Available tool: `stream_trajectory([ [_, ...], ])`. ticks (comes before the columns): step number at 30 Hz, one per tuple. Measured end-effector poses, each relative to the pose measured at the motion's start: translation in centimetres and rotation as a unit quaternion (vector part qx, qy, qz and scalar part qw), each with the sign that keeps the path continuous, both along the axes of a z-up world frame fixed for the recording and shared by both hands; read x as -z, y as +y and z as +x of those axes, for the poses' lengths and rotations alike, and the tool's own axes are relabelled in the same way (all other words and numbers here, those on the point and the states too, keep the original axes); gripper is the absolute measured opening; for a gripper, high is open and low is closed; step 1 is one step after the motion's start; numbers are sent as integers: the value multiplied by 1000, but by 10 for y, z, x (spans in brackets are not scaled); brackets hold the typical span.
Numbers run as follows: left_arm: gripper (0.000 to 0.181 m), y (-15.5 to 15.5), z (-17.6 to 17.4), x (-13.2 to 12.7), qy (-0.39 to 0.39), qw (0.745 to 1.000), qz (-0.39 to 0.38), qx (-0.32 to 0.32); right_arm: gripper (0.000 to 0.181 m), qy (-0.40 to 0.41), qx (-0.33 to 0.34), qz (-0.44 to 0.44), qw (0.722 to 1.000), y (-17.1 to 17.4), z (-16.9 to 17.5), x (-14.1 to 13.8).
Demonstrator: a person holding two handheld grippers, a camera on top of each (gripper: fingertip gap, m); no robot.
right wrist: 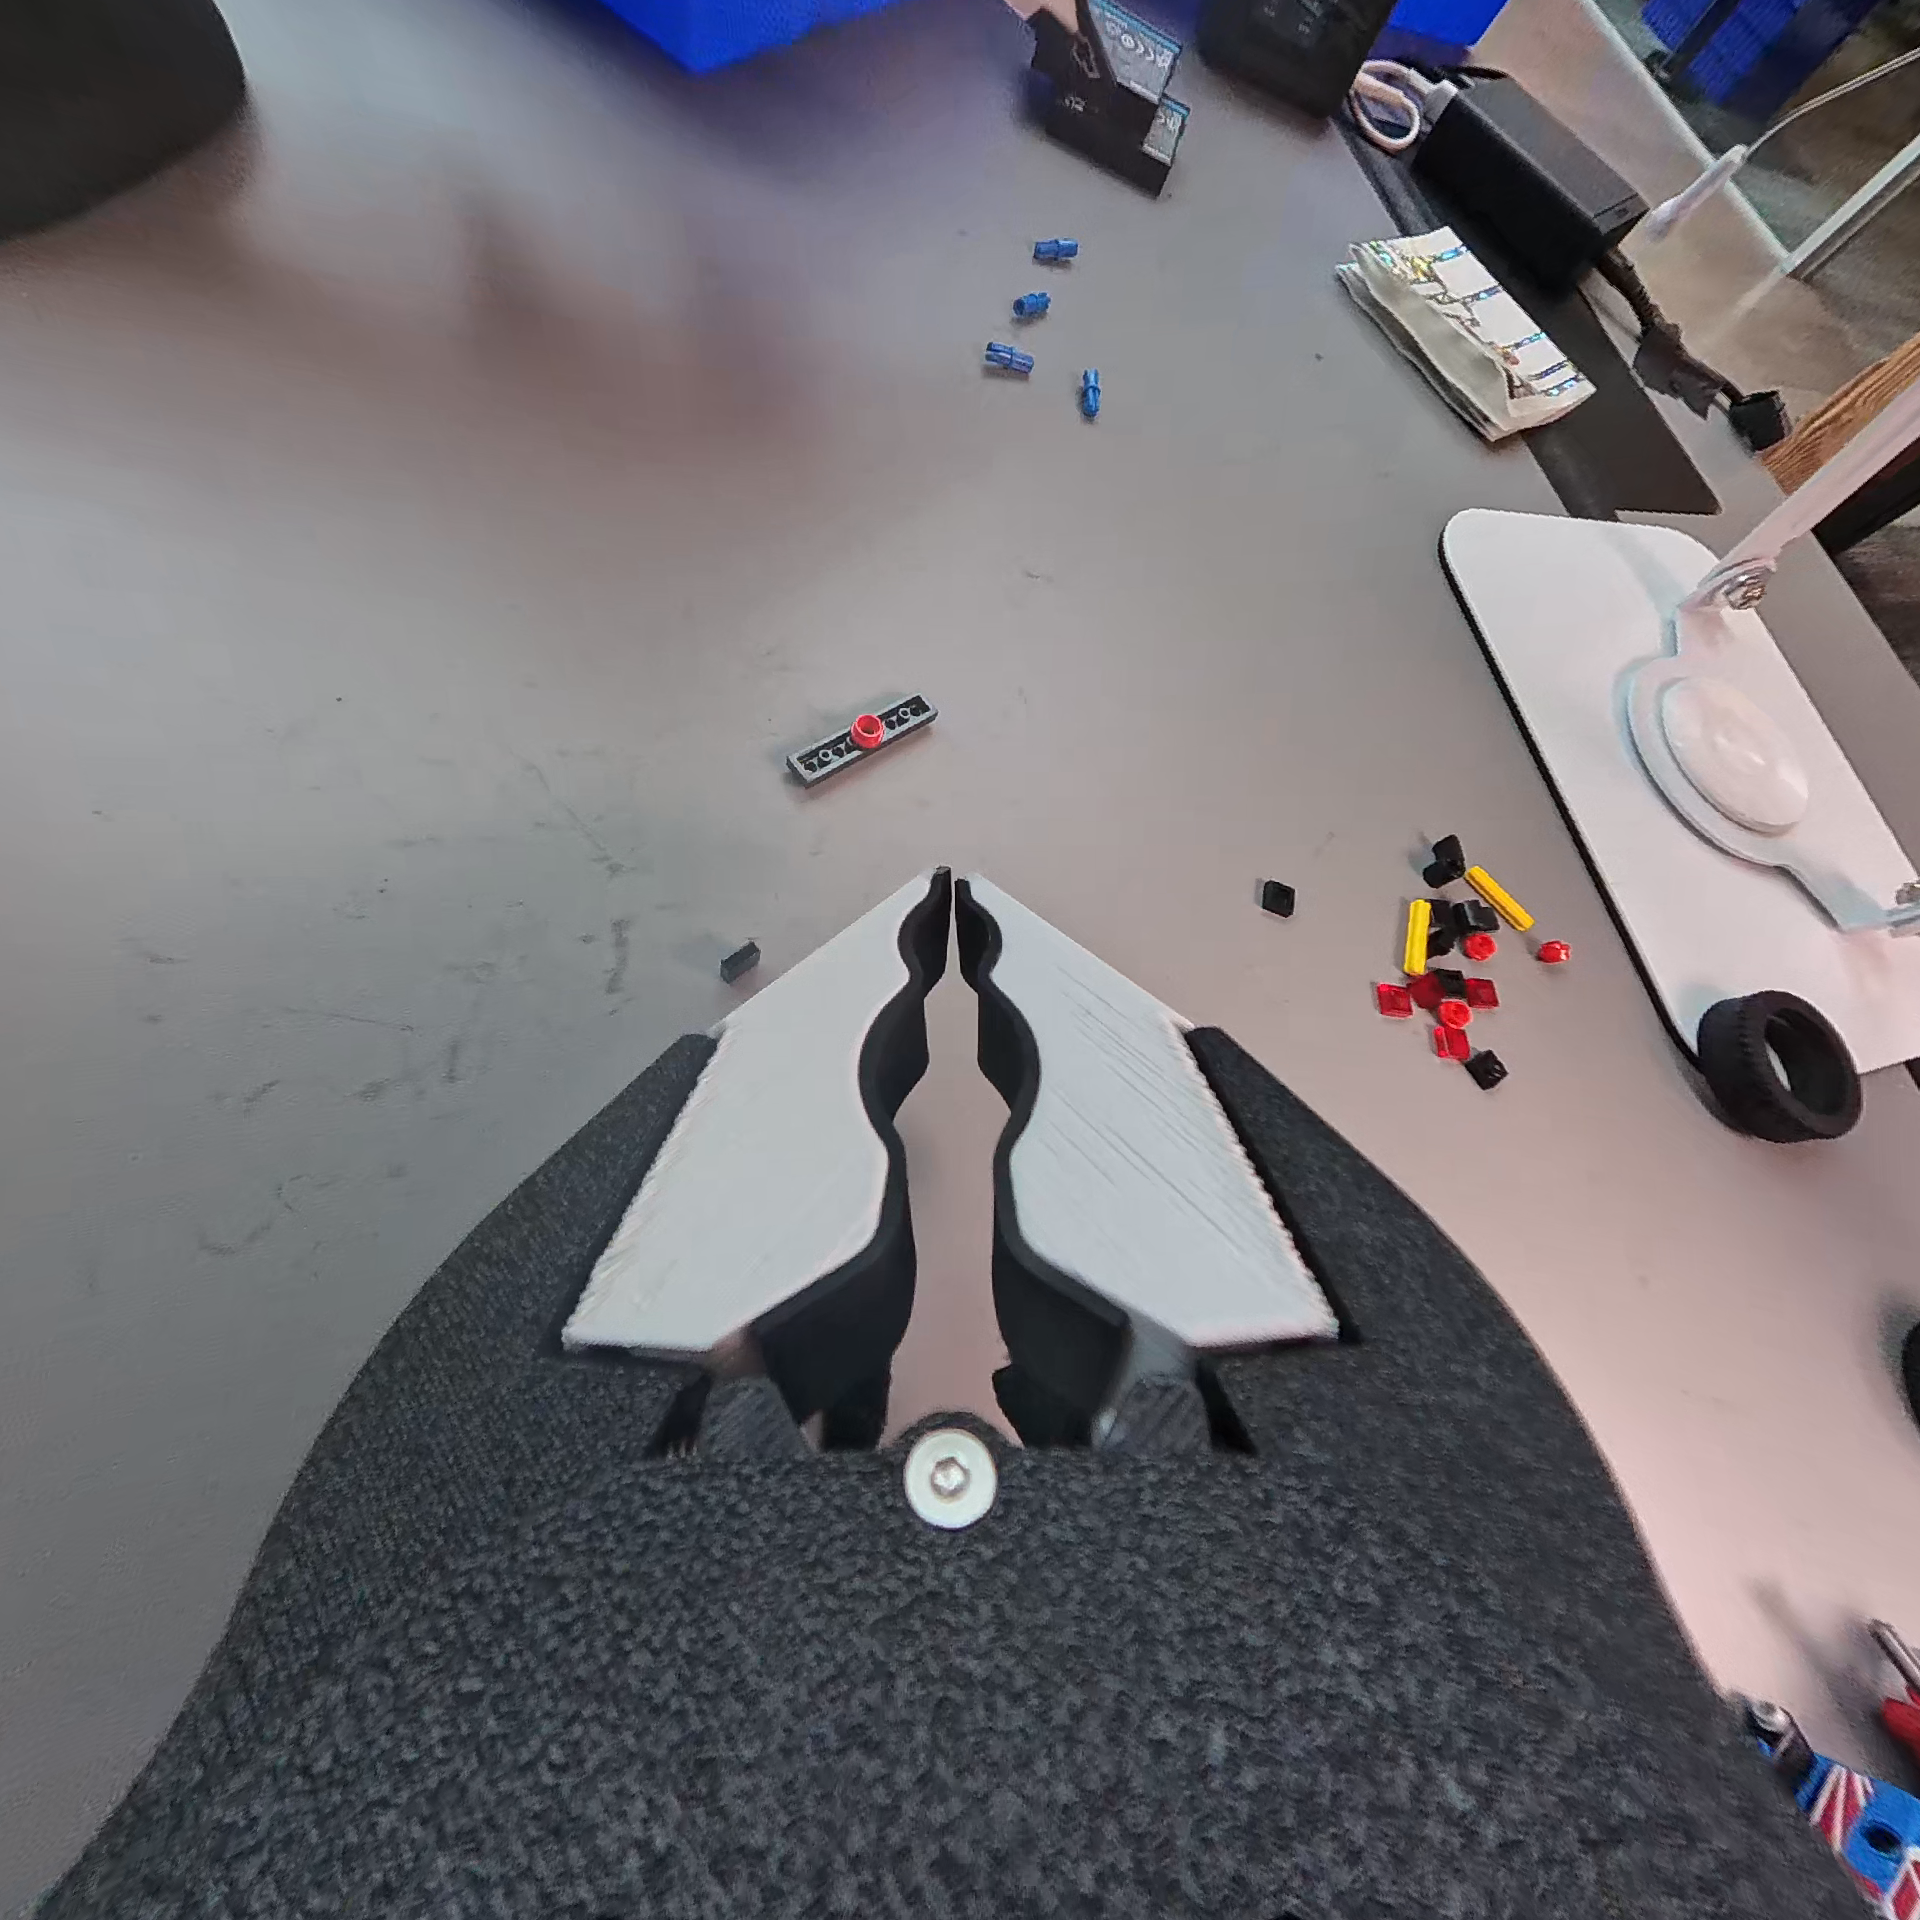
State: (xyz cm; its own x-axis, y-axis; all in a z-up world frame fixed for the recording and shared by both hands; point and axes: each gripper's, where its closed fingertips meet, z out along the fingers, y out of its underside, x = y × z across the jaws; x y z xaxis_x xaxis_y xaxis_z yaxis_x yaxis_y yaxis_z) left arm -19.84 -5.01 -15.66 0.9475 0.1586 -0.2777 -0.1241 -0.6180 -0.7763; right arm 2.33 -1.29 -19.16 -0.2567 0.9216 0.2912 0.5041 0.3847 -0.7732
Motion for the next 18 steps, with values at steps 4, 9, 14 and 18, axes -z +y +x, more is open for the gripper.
stream_trajectory([
  [4,2,6,7,12,-9,999,-33,16,1,-3,-2,-2,1000,0,-1,2],
  [9,2,17,15,42,-42,996,-74,26,1,-5,-2,1,1000,1,0,3],
  [14,3,18,7,52,-74,994,-79,11,1,-4,-1,-5,1000,2,0,3],
  [18,17,15,2,59,-83,993,-85,3,1,-7,-1,-10,1000,2,-1,5],
])
